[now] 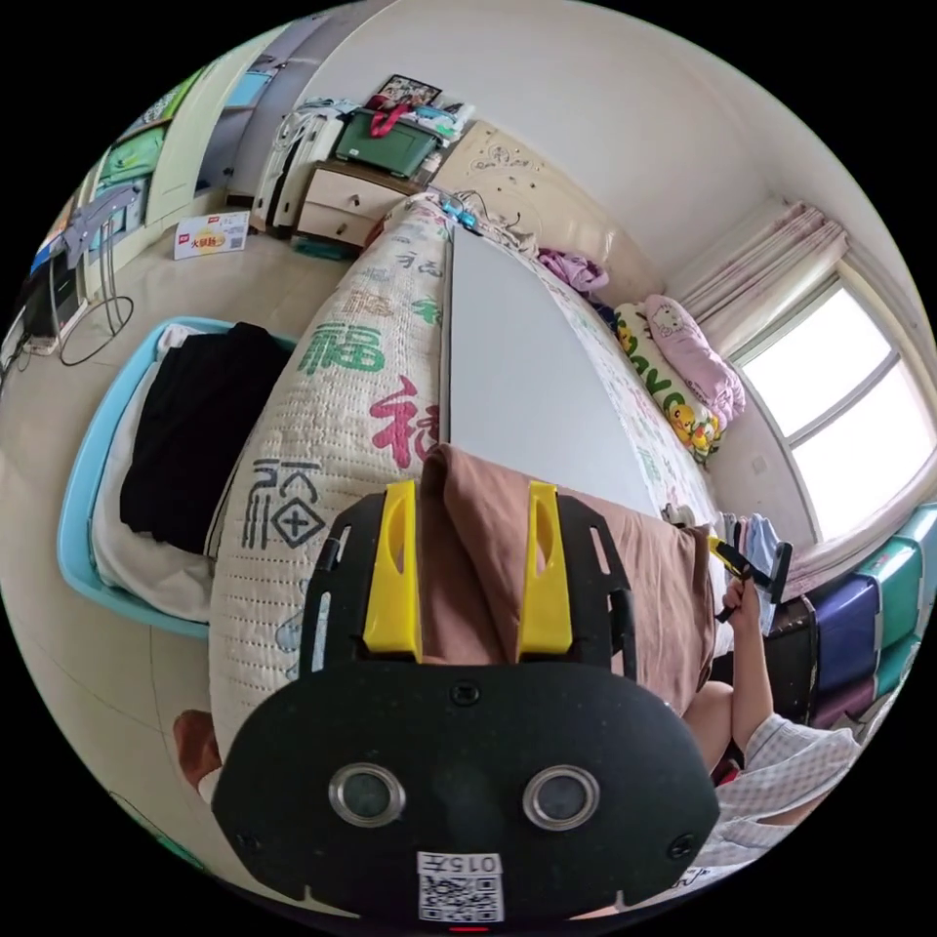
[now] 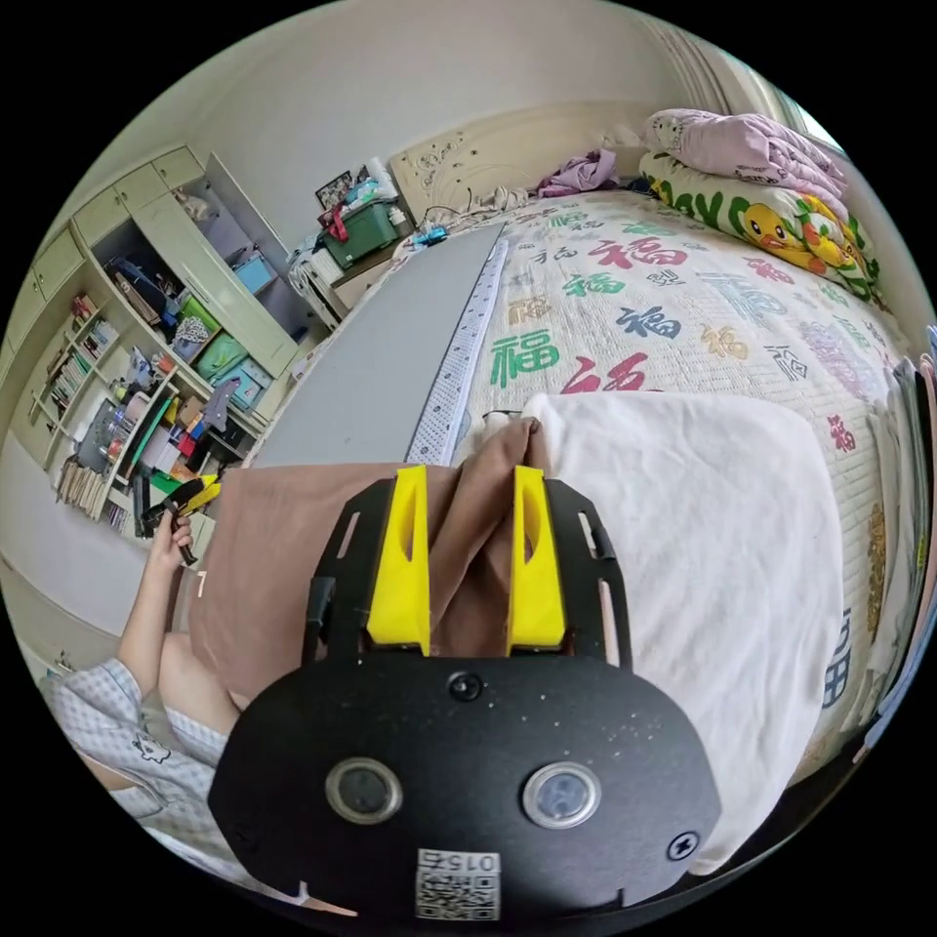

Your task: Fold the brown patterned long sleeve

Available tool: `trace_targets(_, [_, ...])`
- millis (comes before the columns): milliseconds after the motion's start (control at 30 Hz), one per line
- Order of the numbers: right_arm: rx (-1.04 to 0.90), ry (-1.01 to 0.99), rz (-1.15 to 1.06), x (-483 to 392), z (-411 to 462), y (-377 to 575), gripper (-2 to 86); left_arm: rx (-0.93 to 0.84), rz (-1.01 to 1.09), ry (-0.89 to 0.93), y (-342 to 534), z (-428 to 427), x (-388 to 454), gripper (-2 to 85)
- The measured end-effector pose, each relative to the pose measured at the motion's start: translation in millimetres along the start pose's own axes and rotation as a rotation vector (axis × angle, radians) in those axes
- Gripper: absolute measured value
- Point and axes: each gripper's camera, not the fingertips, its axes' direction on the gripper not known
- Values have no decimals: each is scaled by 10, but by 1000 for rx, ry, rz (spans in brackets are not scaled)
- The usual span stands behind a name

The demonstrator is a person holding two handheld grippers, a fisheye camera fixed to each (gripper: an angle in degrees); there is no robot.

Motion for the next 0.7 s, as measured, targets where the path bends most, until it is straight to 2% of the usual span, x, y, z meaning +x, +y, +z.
trace_targets(100, [-61,-21,-68,-138,157,-241,84,-40,8,-34,-129,120,-70,146])
trace_targets(200, [-56,71,-116,-272,203,-348,30,-69,34,48,-167,248,-104,83])
trace_targets(333, [-29,79,-116,-259,77,-459,13,-100,95,15,-188,291,-71,29])
trace_targets(467, [142,38,-21,-75,-443,-420,6,98,-52,145,-72,-39,-292,11])
trace_targets(533, [204,5,-5,-41,-646,-381,5,152,-21,122,-40,-180,-236,8])
trace_targets(700, [323,131,-127,-444,-963,-319,4,286,97,74,25,-518,10,6])
